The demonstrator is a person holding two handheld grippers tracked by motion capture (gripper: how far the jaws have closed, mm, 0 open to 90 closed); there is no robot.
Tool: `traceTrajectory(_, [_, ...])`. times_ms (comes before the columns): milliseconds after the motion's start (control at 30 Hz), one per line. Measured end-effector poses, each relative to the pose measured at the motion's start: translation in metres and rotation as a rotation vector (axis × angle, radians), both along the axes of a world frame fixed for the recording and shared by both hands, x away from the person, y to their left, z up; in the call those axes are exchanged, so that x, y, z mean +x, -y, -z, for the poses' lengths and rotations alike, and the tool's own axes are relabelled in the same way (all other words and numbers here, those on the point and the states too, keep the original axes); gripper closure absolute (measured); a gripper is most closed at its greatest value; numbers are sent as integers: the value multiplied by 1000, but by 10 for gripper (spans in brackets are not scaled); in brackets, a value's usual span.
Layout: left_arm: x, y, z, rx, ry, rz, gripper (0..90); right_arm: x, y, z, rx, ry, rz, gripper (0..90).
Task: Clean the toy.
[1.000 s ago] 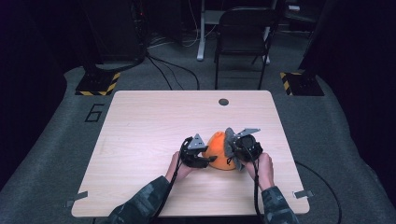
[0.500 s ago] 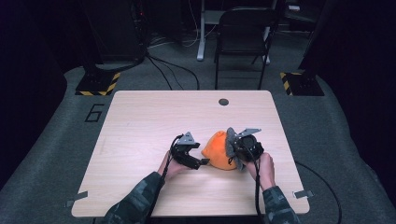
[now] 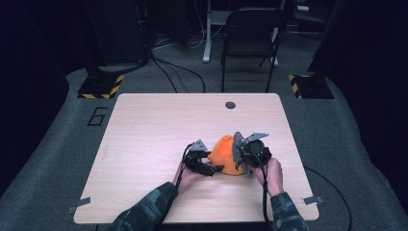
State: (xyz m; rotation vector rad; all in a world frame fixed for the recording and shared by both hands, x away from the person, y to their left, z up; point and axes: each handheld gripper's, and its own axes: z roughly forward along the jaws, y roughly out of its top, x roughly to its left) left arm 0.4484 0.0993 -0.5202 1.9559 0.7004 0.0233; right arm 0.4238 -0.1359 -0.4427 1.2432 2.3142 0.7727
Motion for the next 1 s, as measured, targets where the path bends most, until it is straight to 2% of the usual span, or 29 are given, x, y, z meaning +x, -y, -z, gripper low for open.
traceTrajectory(33, [-1, 0, 0, -8, -6, -5, 165, -1, 0, 0, 0, -3, 8, 776])
traceTrajectory(67, [-1, 0, 1, -8, -6, -2, 217, -1, 0, 0, -3, -2, -1, 776])
traceTrajectory(100, [-2, 1, 1, -11, 4, -6, 217, -1, 0, 0, -3, -2, -1, 776])
traceTrajectory(133, [-2, 1, 1, -16, 1, -11, 313, 0, 0, 0, -6, -1, 2, 776])
traceTrajectory(167, [-2, 1, 2, -22, 6, -16, 313, 0, 0, 0, -6, -1, 2, 776])
traceTrajectory(233, [-3, 2, 3, -42, 19, -29, 404, 2, 2, 0, 3, 2, 3, 775])
traceTrajectory(300, [-6, 2, 2, -34, 39, -36, 494, 1, 6, -1, 31, -6, 9, 774])
traceTrajectory(333, [-7, 2, 0, -23, 54, -32, 559, -1, 7, -6, 22, 14, 4, 775])
traceTrajectory(400, [-9, 4, -2, -29, 77, -37, 585, -2, 9, -11, 33, 24, 11, 779])
traceTrajectory(500, [-10, 3, -4, -27, 85, -36, 625, -4, 22, -24, 54, 52, 31, 785])
traceTrajectory(600, [-13, 4, -6, -18, 113, -24, 651, -4, 40, -29, 95, 68, 92, 784])
traceTrajectory(667, [-13, 6, -7, -21, 130, -22, 669, 0, 54, -27, 114, 64, 129, 782])
traceTrajectory(833, [-14, 6, -3, -38, 146, -32, 686, 5, 66, -20, 122, 50, 168, 781])
traceTrajectory(1000, [-18, 12, -10, -44, 226, -14, 700, 7, 75, -16, 130, 46, 195, 781])
